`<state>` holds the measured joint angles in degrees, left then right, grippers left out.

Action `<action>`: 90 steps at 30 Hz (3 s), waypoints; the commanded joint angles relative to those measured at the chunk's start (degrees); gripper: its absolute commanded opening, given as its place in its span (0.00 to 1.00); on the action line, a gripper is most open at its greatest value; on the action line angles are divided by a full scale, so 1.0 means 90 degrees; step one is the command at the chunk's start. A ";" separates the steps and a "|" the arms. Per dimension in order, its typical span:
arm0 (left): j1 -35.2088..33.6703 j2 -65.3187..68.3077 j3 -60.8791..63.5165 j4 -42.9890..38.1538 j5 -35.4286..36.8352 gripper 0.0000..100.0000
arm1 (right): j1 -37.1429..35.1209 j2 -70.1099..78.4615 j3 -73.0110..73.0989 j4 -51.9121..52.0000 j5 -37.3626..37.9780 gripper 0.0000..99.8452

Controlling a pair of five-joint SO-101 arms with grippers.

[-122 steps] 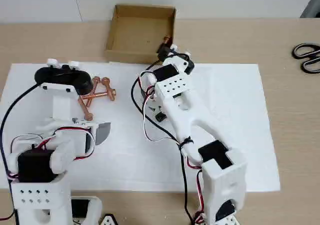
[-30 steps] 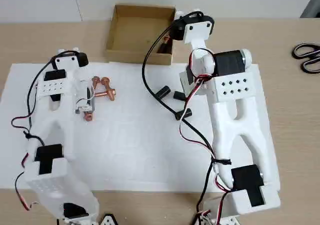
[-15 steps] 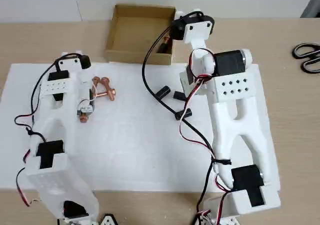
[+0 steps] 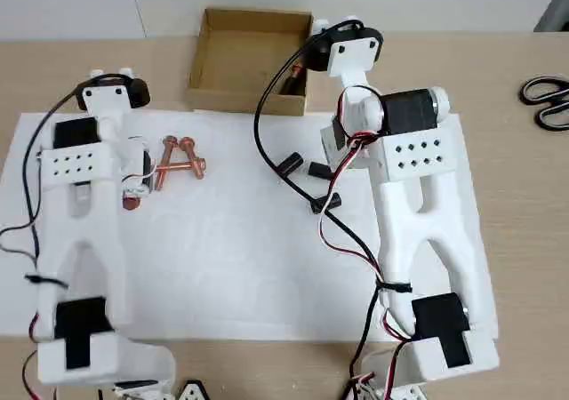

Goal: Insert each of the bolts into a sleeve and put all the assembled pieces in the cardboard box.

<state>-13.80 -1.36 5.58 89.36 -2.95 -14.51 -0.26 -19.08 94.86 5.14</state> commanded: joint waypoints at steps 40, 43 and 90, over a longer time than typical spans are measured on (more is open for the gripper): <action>0.1211 0.0606 0.1607 -0.1954 -0.6935 0.02 | 0.1148 -0.0415 -0.0313 0.0034 0.0694 0.00; 0.1172 0.0801 0.1451 -0.2061 -0.6672 0.10 | 0.1109 -0.0415 -0.0313 0.0034 0.0694 0.00; 0.1231 -0.3849 0.0620 0.1074 0.1143 0.23 | 0.1841 -0.0415 -0.0322 0.0034 0.0694 0.01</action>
<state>-4.04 -30.46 3.47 99.38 6.73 1.14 -0.26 -19.08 94.86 10.86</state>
